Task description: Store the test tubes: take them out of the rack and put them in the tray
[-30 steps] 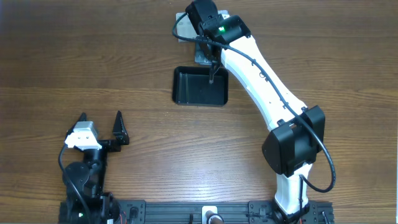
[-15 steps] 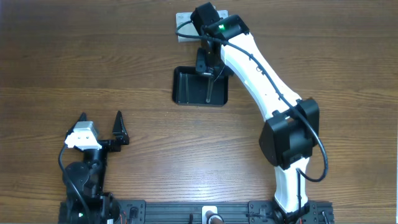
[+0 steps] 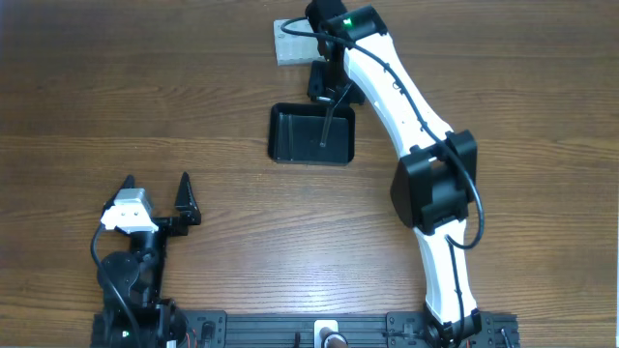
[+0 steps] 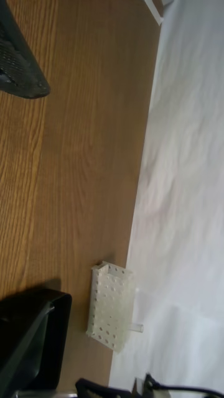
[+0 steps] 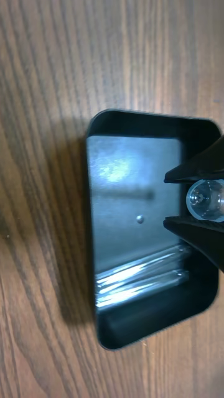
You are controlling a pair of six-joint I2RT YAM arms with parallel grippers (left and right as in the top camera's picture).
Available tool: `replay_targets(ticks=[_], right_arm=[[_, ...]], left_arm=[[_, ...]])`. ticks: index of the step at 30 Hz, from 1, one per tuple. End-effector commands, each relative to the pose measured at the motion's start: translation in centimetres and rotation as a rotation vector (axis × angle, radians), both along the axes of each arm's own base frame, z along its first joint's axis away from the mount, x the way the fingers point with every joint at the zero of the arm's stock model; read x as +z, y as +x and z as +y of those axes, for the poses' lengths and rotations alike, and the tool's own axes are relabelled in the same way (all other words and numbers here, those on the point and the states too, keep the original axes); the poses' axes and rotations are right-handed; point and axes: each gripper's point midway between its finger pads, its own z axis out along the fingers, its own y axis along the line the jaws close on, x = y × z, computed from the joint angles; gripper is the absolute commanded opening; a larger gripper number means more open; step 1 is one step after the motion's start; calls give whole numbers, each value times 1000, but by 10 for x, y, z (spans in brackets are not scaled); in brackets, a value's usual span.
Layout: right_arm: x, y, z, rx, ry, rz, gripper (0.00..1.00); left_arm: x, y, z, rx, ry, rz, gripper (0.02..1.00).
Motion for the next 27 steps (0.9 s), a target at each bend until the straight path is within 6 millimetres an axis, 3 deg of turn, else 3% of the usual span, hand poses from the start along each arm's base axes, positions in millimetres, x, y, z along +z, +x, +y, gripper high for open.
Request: replay_targets(ticks=[1,27], right_arm=[[-6,5,3,12,5,5,12],[-43,-3,14,47,-55,61,20]], left_arm=[[-2,0,3,12,15,1,996],[-2,0,3,12,16,1,998]])
